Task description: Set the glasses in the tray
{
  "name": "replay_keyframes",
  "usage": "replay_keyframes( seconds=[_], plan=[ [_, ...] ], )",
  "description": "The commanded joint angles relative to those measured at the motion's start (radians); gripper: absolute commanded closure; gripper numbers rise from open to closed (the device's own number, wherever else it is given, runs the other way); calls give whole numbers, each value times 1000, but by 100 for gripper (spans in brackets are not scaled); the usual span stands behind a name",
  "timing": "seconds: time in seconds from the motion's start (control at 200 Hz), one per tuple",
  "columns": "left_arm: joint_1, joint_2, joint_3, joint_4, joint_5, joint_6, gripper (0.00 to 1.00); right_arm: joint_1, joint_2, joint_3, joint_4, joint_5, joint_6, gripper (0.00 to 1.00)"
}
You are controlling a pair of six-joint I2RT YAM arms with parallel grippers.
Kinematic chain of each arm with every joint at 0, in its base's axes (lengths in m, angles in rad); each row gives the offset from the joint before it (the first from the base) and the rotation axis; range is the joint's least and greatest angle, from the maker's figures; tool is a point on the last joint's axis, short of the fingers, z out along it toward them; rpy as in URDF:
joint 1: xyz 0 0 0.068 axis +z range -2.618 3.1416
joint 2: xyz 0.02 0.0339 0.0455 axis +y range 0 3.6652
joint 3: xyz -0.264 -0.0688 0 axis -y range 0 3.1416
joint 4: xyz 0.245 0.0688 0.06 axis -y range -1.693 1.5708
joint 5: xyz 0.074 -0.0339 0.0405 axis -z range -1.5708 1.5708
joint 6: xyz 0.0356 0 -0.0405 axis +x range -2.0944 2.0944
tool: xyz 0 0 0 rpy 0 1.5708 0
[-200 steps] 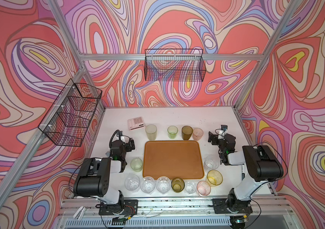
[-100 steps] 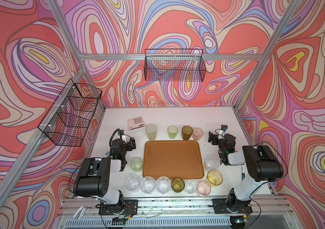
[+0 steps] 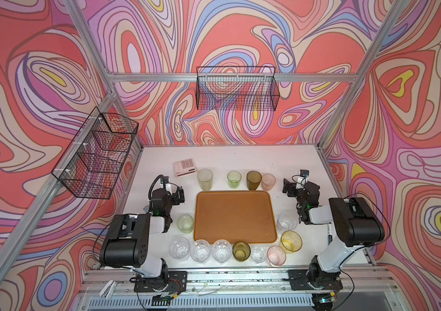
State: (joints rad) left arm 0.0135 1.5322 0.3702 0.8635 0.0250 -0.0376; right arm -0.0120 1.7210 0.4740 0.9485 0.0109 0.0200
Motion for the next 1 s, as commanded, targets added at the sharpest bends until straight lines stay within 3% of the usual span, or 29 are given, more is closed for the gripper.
replay_keyframes(
  seconds=[0.0, 0.23, 0.336, 0.521, 0.626, 0.771, 0.856, 0.992],
  plan=[
    [-6, 6, 7, 17, -16, 15, 0, -1, -6, -2, -4, 11, 3, 2],
    [-20, -41, 44, -83, -80, 8, 0, -1, -78, 10, -79, 67, 22, 2],
    [-46, -88, 134, -311, -162, 5, 0, -1, -141, 39, -187, 135, 42, 2],
    [-54, -139, 259, -537, -301, -73, 0, -1, -238, 161, -496, 193, 99, 2],
    [-55, -192, 321, -729, -406, -186, 0, -2, -289, 251, -683, 192, 147, 2],
    [-82, -253, 436, -972, -451, -296, 0, -1, -296, 416, -984, 182, 230, 2],
    [-107, -276, 520, -1155, -465, -425, 0, -1, -264, 544, -1194, 144, 289, 2],
    [-173, -286, 640, -1343, -416, -404, 0, -1, -222, 673, -1404, 56, 361, 2]
  ],
)
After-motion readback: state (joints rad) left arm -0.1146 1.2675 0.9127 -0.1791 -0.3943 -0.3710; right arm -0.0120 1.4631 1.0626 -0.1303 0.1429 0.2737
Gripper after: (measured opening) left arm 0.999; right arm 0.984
